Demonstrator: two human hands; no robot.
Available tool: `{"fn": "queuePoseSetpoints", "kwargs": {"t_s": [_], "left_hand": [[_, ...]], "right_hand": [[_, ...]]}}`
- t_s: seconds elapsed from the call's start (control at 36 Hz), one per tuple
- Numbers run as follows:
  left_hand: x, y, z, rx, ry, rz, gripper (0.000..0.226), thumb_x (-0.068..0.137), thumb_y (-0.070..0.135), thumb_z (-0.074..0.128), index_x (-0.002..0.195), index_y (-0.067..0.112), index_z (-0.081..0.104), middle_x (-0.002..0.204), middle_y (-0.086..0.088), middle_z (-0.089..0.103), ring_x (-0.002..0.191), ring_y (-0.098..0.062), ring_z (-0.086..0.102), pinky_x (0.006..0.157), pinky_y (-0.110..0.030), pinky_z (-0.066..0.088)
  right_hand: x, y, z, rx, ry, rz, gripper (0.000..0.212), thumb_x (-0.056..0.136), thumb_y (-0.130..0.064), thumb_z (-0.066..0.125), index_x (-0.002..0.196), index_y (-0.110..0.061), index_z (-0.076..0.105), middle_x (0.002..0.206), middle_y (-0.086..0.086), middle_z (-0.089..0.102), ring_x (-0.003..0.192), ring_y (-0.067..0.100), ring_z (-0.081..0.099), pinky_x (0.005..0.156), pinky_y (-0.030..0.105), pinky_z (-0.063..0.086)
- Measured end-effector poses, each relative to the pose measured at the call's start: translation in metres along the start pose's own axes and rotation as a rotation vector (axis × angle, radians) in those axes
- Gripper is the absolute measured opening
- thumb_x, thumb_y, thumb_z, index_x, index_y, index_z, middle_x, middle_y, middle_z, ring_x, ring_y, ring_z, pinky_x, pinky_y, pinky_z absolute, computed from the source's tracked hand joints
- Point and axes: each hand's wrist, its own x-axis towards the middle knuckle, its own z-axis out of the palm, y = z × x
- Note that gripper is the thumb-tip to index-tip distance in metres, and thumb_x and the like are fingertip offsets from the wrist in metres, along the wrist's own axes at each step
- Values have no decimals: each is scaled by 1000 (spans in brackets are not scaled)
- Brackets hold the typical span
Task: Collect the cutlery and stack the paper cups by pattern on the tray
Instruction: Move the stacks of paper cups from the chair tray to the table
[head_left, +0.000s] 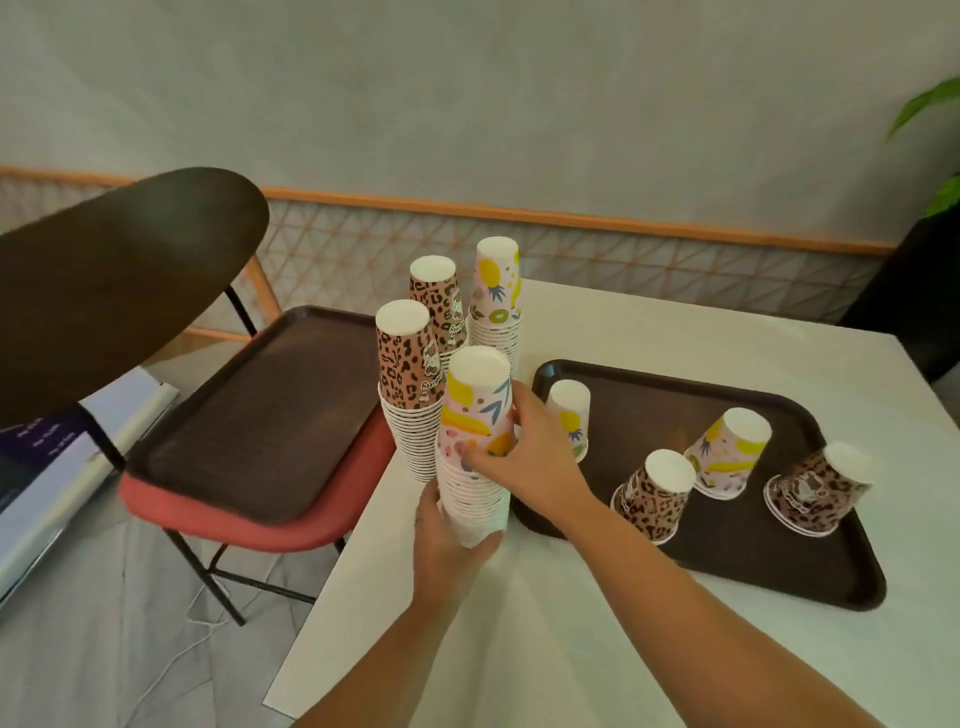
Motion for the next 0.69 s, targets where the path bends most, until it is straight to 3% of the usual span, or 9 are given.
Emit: {"fn": "queuePoseSetpoints", "kwargs": {"t_s": [0.11, 0.19, 0.28, 0.39, 0.53, 0.61, 0.69], "left_hand": [[1, -7, -8, 25, -101, -53, 88, 50, 10, 89, 118, 37, 39, 108, 18, 57, 101, -7, 56, 71, -15, 48], [1, -13, -10, 49, -170, -72, 89, 40, 24, 88, 116, 38, 45, 110, 15, 62, 101, -8, 59, 69, -14, 50], [-1, -9, -14, 95, -210, -50, 81, 46, 20, 91, 111, 38, 48, 106, 15, 63, 97, -7, 60, 64, -7, 47], [-2, -10, -18, 136, -289, 1, 80, 46, 24, 91, 112, 37, 50, 108, 13, 64, 99, -9, 62, 73, -16, 50], [-5, -12, -14, 158, -371, 22, 89, 32, 42, 87, 113, 35, 51, 109, 8, 62, 103, -15, 60, 83, -43, 55], [-6, -4, -5, 158, -439, 57, 89, 28, 45, 81, 109, 30, 49, 108, 3, 57, 103, -17, 57, 83, -37, 53], [-7, 7, 5, 120, -536, 86, 87, 32, 36, 86, 109, 27, 46, 108, 7, 60, 99, -7, 59, 78, -17, 49]], "right_hand": [[-13, -3, 2, -7, -5, 8, 62, 67, -32, 78, 120, -23, 48, 115, -4, 59, 104, 6, 56, 85, 20, 49], [-21, -6, 1, 0, 3, 29, 61, 68, -28, 78, 120, -22, 48, 115, -3, 58, 104, 5, 56, 84, 16, 48], [-28, -9, -4, 7, 24, 64, 62, 69, -27, 78, 122, -24, 46, 118, -5, 58, 106, 4, 55, 83, 9, 45], [-35, -12, -15, 17, 91, 125, 52, 71, -24, 77, 111, -32, 46, 110, -10, 61, 97, -2, 57, 76, 4, 43], [-46, -11, -29, 88, 187, 189, 52, 71, -22, 77, 113, -33, 49, 106, -17, 63, 96, -6, 59, 75, 3, 46], [-53, -12, -40, 128, 239, 203, 52, 73, -22, 76, 117, -32, 48, 110, -16, 64, 99, -4, 61, 79, 8, 49], [-60, -16, -55, 160, 262, 213, 51, 75, -20, 74, 118, -29, 49, 109, -15, 64, 96, -7, 61, 79, 9, 50]]}}
